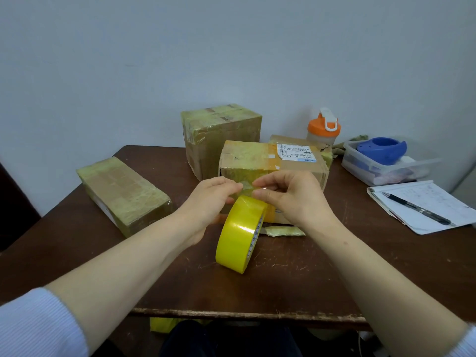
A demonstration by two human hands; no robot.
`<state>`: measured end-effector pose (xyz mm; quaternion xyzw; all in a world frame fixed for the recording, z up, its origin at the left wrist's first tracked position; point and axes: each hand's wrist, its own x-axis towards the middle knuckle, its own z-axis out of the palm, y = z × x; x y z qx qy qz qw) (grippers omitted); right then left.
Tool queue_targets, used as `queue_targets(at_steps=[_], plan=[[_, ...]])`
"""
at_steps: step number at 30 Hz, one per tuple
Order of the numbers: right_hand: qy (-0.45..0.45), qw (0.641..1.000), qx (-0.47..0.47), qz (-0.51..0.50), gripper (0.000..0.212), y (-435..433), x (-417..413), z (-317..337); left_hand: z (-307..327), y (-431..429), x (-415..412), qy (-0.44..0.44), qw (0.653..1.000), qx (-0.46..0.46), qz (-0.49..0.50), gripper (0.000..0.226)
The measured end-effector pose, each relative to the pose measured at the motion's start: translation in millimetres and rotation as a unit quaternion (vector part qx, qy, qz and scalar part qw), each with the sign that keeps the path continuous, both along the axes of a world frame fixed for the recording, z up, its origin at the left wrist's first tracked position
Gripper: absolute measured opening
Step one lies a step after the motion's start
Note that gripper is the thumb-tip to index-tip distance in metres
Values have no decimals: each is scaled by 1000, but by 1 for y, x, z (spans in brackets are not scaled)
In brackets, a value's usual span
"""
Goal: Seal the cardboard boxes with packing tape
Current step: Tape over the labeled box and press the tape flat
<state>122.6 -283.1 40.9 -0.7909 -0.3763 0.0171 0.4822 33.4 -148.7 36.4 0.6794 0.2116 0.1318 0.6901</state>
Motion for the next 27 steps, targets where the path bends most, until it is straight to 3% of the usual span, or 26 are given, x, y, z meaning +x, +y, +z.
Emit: queue_targets(at_steps=[4, 7, 9, 17, 20, 23, 25, 27], plan=[[-44, 998, -32, 5, 17, 5, -3, 0, -1, 3, -1, 24, 998, 39, 34, 9], [-46, 998, -39, 13, 15, 8, -3, 0, -2, 6, -1, -33, 963, 254, 84, 29], [-46, 998, -40, 18, 16, 9, -3, -1, 3, 6, -4, -94, 936, 336, 52, 44], [-30, 998, -45, 16, 16, 4, -1, 1, 0, 22, 1, -91, 852, 516, -20, 3], [-18, 997, -69, -7, 15, 2, 2, 9, 2, 21, 4, -50, 876, 475, -63, 8], [-44, 993, -106, -35, 20, 1, 4, 15, 2, 13, 6, -2, 950, 309, -41, 12], [-18, 994, -100, -28, 22, 3, 4, 15, -3, 8, 6, 63, 982, 173, -46, 41], [38, 996, -81, -16, 18, 3, 4, 14, -9, 4, 4, 121, 982, 120, -82, 73]])
